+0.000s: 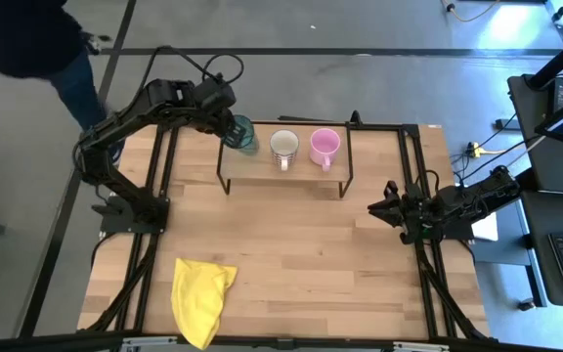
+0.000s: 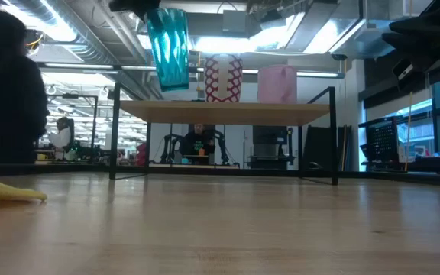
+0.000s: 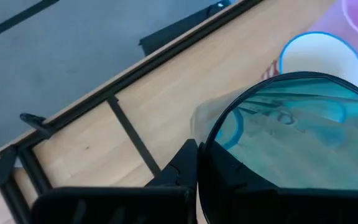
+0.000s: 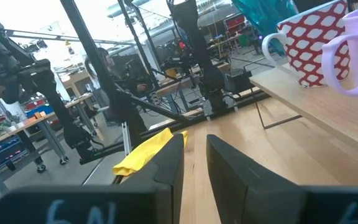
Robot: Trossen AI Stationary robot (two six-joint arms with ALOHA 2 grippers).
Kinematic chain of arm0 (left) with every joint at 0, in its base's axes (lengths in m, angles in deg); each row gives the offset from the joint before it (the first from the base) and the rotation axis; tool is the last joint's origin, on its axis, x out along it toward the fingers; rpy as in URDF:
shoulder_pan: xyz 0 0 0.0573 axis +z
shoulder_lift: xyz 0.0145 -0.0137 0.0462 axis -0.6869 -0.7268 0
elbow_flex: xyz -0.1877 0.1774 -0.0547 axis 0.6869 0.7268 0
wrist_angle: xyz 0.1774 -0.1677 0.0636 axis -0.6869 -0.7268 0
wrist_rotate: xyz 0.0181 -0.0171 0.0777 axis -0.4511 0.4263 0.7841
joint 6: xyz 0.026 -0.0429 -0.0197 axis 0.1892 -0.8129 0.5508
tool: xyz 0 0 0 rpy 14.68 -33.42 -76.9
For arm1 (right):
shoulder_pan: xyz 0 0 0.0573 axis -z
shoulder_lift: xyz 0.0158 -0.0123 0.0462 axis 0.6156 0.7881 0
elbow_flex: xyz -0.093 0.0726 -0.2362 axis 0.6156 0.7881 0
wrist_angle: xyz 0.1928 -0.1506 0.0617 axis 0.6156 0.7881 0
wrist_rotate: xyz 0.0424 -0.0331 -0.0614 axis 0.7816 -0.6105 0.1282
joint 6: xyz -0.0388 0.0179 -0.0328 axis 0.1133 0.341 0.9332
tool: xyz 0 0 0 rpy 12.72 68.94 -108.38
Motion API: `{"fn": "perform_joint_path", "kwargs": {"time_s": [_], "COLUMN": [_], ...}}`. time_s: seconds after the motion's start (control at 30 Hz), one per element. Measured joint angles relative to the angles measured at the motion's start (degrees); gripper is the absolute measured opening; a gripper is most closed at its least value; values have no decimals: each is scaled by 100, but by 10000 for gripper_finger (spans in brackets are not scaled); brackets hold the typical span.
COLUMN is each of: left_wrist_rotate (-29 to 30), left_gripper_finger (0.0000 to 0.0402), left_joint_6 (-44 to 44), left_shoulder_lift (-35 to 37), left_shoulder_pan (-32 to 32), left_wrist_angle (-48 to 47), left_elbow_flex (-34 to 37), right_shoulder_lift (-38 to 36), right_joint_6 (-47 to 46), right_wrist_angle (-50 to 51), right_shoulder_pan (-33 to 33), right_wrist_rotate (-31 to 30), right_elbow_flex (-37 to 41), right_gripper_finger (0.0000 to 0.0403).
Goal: Stack small to large cups/mugs on shelf
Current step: Put the blue cup on the shelf
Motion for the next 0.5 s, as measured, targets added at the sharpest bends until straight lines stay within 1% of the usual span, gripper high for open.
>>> {"fn": "perform_joint_path", "kwargs": {"time_s": [0.17, 0.5], "left_wrist_rotate": [46, -7], "left_gripper_finger": [3, 3], "left_joint_6": [52, 188], "left_shoulder_lift": [-245, -367], "left_shoulder_pan": [58, 68], "left_wrist_angle": [-309, -87], "left_elbow_flex": [4, 4], "right_shoulder_lift": [0, 2], "right_joint_6": [-130, -150], "right_wrist_angle": [24, 22], "right_shoulder_pan": [-2, -4], "right_wrist_rotate": [0, 2], "right_elbow_flex": [0, 0], "right_gripper_finger": [71, 71]}}
